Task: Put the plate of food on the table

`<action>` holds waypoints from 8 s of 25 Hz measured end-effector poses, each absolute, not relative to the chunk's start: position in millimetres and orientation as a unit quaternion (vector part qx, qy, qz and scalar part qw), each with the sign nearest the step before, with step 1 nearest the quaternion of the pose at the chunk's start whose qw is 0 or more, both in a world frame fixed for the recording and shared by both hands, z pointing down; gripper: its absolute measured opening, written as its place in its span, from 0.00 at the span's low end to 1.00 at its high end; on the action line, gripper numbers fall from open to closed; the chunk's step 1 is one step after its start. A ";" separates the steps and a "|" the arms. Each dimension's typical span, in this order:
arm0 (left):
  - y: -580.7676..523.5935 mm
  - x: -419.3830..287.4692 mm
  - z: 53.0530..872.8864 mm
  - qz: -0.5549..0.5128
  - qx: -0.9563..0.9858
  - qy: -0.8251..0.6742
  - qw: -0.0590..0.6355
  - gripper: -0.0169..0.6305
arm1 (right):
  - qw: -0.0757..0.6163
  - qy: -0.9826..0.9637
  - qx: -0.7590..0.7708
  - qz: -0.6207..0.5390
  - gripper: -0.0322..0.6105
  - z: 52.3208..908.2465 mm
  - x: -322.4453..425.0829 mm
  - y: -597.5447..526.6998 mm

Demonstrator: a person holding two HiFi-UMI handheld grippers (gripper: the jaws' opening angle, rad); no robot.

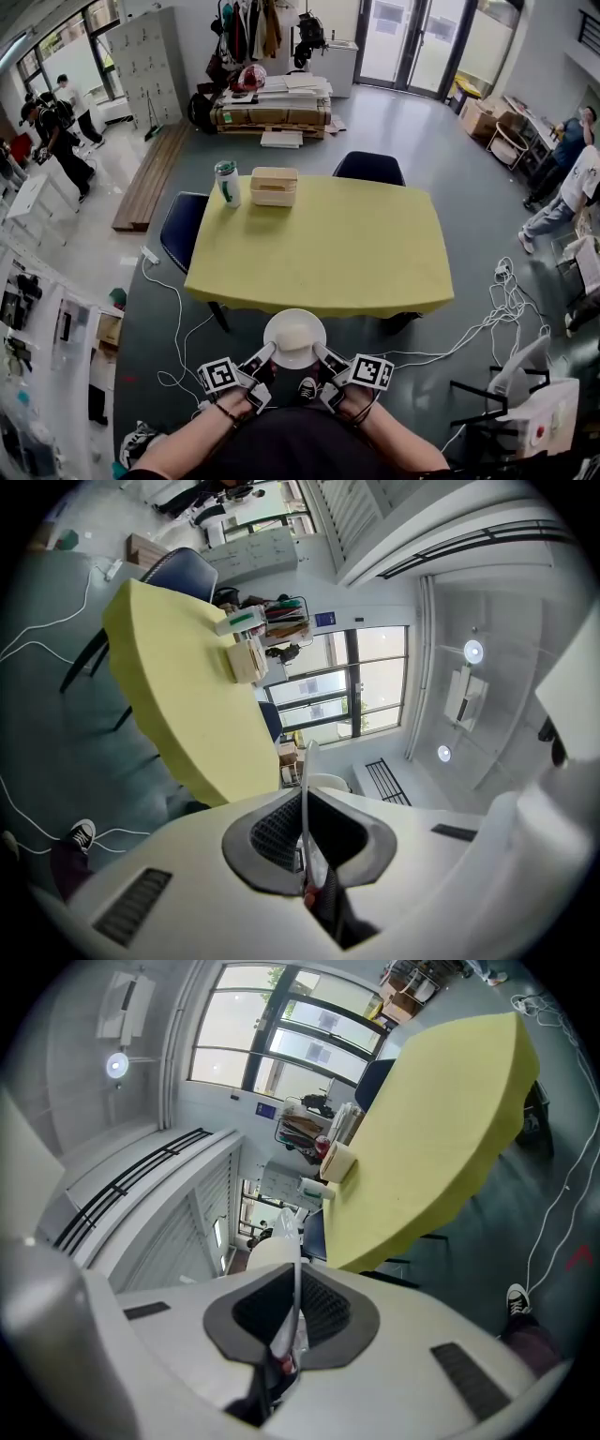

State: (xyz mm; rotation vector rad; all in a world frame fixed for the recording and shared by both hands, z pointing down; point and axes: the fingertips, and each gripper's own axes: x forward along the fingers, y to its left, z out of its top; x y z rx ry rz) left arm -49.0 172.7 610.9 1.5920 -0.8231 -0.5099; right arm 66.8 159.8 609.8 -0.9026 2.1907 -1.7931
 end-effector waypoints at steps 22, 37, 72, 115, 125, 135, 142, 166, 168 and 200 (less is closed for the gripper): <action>95.3 -27.2 612.3 -0.261 0.661 -0.378 0.593 0.05 | 0.063 0.742 -0.269 -0.611 0.09 619.3 83.0 73.4; -34.9 -63.3 618.5 -0.230 0.677 -0.362 0.598 0.05 | 0.078 0.734 -0.301 -0.604 0.09 618.4 51.4 -50.9; -283.2 -95.0 631.0 -0.196 0.707 -0.320 0.600 0.05 | 0.097 0.724 -0.358 -0.581 0.09 626.5 21.1 -284.3; -388.1 -77.4 879.4 -0.084 0.635 -0.461 0.614 0.09 | -0.023 0.700 -0.429 -0.571 0.11 867.2 41.7 -394.3; -386.9 -71.6 899.6 -0.006 0.640 -0.483 0.597 0.11 | -0.081 0.691 -0.460 -0.552 0.15 890.4 46.3 -390.6; -386.8 -76.5 909.6 0.079 0.654 -0.510 0.552 0.15 | -0.137 0.704 -0.477 -0.508 0.16 895.7 43.1 -394.8; -387.9 -79.2 907.7 0.154 0.680 -0.531 0.482 0.16 | -0.211 0.713 -0.495 -0.450 0.21 903.9 52.1 -395.4; -387.8 -77.9 802.5 0.154 0.796 -0.520 0.269 0.04 | -0.208 0.807 -0.490 -0.257 0.07 801.4 46.1 -386.2; -382.9 -75.6 787.0 0.148 0.802 -0.515 0.263 0.04 | -0.198 0.809 -0.491 -0.255 0.07 784.3 46.7 -381.0; -301.0 -75.6 533.7 0.053 0.861 -0.469 0.187 0.04 | -0.118 0.858 -0.477 -0.148 0.07 537.6 50.7 -299.9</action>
